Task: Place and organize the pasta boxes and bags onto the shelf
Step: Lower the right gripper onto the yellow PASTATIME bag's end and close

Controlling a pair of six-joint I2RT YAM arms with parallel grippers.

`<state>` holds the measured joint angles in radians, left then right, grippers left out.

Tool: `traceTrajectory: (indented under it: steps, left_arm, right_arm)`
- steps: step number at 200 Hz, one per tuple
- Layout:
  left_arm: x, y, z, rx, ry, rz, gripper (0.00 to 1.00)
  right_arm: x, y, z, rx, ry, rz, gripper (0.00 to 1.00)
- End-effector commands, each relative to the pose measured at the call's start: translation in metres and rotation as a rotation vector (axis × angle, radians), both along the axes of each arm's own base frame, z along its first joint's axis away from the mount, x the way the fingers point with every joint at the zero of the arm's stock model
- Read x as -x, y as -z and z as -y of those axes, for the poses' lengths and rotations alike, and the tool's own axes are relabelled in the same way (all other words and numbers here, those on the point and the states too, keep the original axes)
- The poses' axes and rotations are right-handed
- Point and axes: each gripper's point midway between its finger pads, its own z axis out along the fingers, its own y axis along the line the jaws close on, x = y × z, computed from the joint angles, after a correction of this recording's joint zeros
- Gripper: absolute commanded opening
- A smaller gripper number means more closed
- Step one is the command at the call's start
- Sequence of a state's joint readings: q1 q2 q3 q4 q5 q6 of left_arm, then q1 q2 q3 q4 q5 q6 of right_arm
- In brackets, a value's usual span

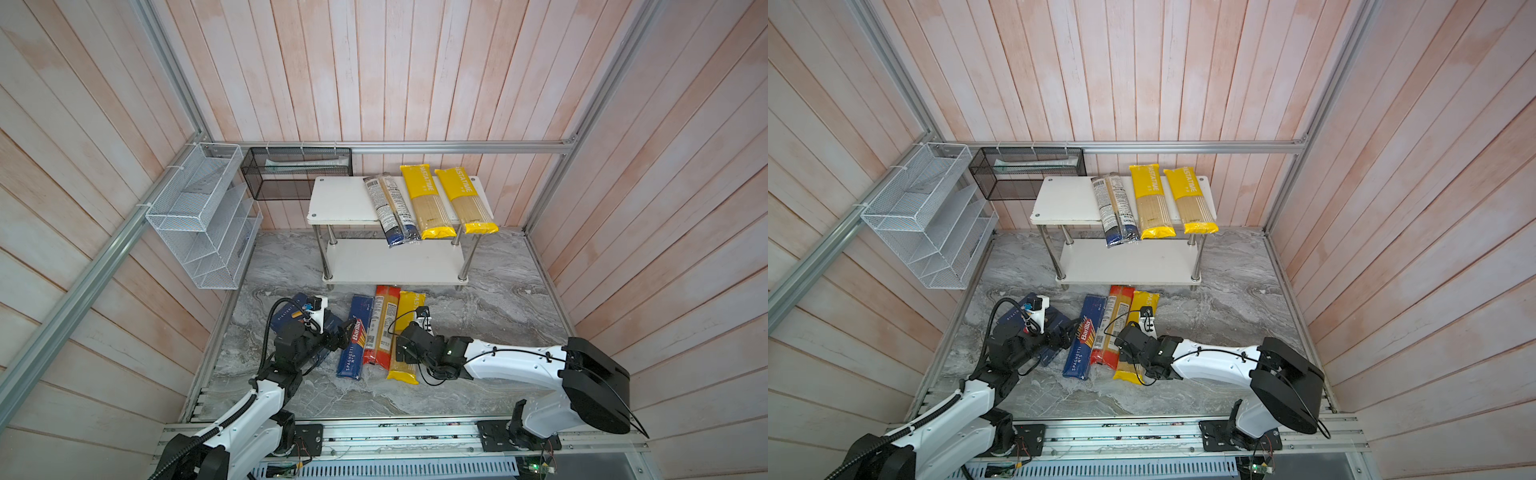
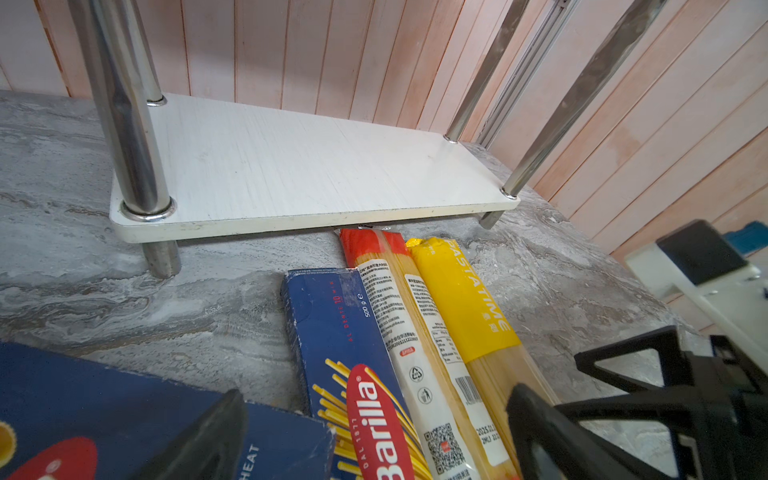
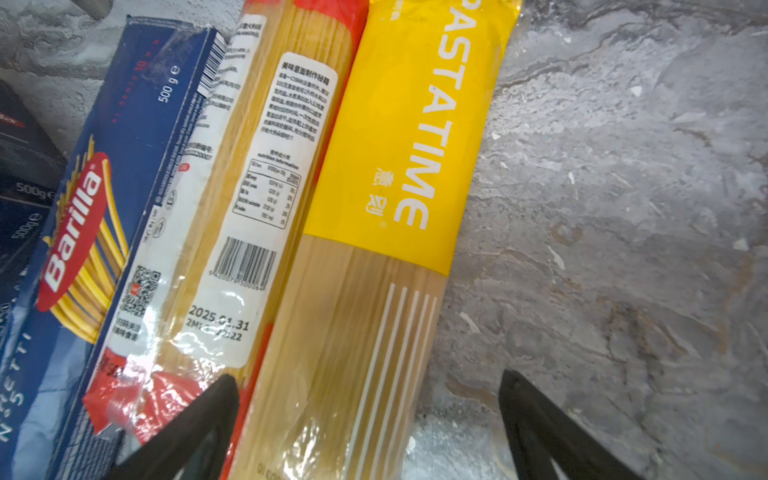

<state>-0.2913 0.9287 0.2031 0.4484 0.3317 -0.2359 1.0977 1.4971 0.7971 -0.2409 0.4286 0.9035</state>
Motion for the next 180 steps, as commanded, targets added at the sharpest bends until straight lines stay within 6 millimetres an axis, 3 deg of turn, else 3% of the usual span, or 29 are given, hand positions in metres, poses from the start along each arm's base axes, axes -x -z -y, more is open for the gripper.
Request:
traceTrajectory:
  steps: [1, 70, 132, 160, 180]
  left_arm:
    - [0.0, 0.0, 0.002, -0.012, 0.01, 0.006, 1.0]
    - [0.0, 0.001, 0.004, -0.01, 0.02, -0.001, 1.0]
    - [-0.001, 0.002, 0.003, -0.013, 0.015, -0.006, 0.99]
    - [-0.001, 0.002, 0.003, -0.013, 0.015, -0.006, 1.0]
    - [-0.001, 0.002, 0.003, -0.013, 0.016, -0.004, 1.0]
  right_arm:
    - [-0.008, 0.005, -0.002, 0.028, -0.005, 0.006, 0.98]
    - [-0.012, 0.03, -0.006, 0.073, -0.024, -0.036, 0.98]
    - [-0.014, 0.038, -0.014, 0.061, -0.038, -0.044, 0.98]
    - [-0.012, 0.05, -0.007, 0.109, -0.03, -0.076, 0.98]
    - [-0.009, 0.054, 0.008, 0.175, -0.014, -0.089, 0.98]
